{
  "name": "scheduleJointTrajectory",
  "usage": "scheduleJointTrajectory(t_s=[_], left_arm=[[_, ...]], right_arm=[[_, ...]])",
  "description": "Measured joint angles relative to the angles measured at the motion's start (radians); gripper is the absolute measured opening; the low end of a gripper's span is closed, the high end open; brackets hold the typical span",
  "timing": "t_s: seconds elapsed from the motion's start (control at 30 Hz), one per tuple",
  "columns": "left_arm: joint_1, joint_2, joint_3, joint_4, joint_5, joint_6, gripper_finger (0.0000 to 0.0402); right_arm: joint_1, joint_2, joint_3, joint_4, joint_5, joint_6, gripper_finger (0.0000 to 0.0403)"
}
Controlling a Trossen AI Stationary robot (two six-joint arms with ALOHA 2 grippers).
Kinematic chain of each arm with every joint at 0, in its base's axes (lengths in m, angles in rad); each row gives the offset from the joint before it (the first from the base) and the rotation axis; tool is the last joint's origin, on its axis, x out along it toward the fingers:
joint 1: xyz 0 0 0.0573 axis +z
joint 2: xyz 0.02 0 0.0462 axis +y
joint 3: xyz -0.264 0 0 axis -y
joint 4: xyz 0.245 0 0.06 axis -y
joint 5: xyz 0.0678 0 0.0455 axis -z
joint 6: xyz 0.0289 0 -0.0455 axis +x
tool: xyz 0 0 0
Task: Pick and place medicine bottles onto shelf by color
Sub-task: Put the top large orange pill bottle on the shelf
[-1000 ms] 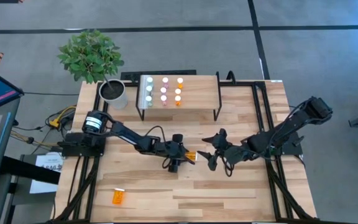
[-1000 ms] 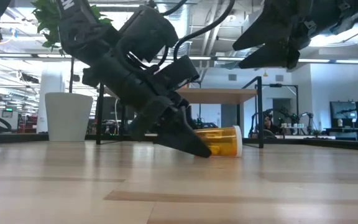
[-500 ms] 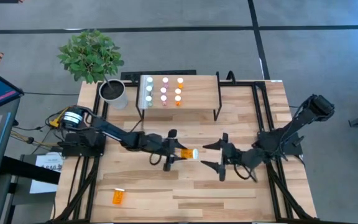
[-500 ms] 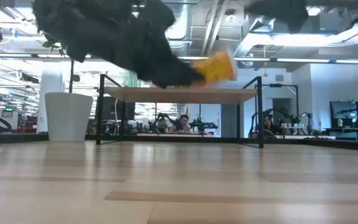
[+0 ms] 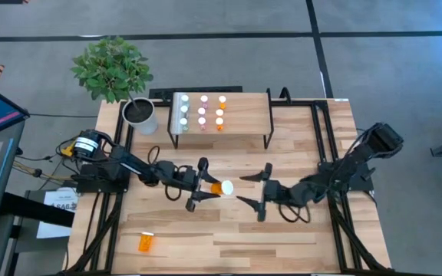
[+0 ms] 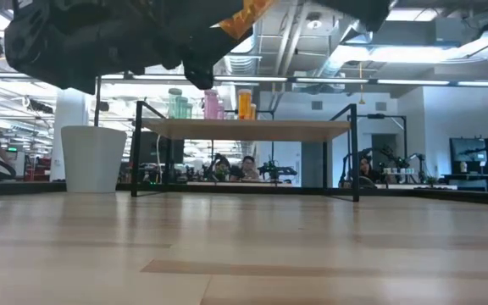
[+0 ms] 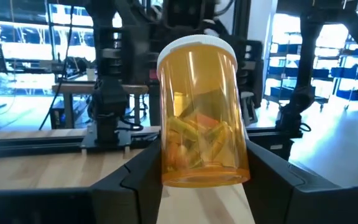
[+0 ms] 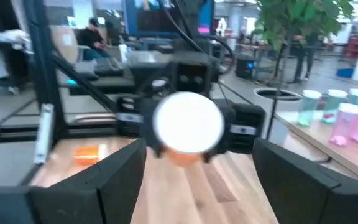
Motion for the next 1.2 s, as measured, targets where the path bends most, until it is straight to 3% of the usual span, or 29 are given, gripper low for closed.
scheduleJointTrajectory(t_s=[0.17,0.4,0.9,1.2], left_arm=[[-0.005,0.000,0.004,-0.003,0.000,0.001,0.0171],[-0.005,0.000,0.004,-0.003,-0.014,-0.001,0.0172],[-0.005,0.001,0.009,0.005,-0.012,-0.012,0.0172],[-0.005,0.001,0.026,-0.017,0.001,-0.019,0.0172]], right_arm=[[-0.057,0.030,0.021,-0.001,-0.050,0.027,0.0315],[-0.112,0.029,0.055,-0.002,-0.240,0.090,0.0315],[-0.157,0.029,0.072,-0.077,-0.295,0.152,0.0315],[-0.158,0.131,0.149,-0.105,-0.309,0.140,0.0315]])
